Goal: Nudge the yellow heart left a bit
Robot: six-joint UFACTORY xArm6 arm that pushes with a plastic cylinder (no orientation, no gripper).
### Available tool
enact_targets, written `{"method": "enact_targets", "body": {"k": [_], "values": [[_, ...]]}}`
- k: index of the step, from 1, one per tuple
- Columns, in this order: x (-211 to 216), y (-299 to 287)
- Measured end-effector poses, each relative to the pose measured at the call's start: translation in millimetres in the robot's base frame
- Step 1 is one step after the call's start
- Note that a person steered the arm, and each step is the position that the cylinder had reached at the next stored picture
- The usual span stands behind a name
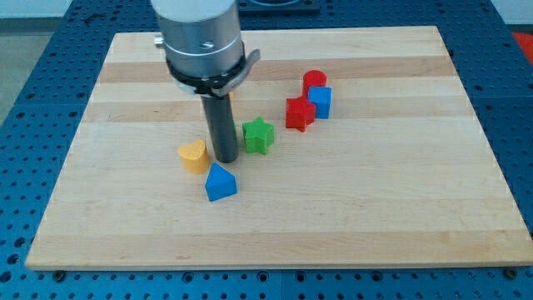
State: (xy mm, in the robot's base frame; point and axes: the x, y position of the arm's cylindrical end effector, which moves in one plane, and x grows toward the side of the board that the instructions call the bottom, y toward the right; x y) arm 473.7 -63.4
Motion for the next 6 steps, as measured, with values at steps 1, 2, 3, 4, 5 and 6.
{"method": "enact_targets", "body": {"k": [1,2,3,4,5,6], "values": [[0,28],[-6,55],[-20,62],[-19,52],[-3,28],[1,-6]]}}
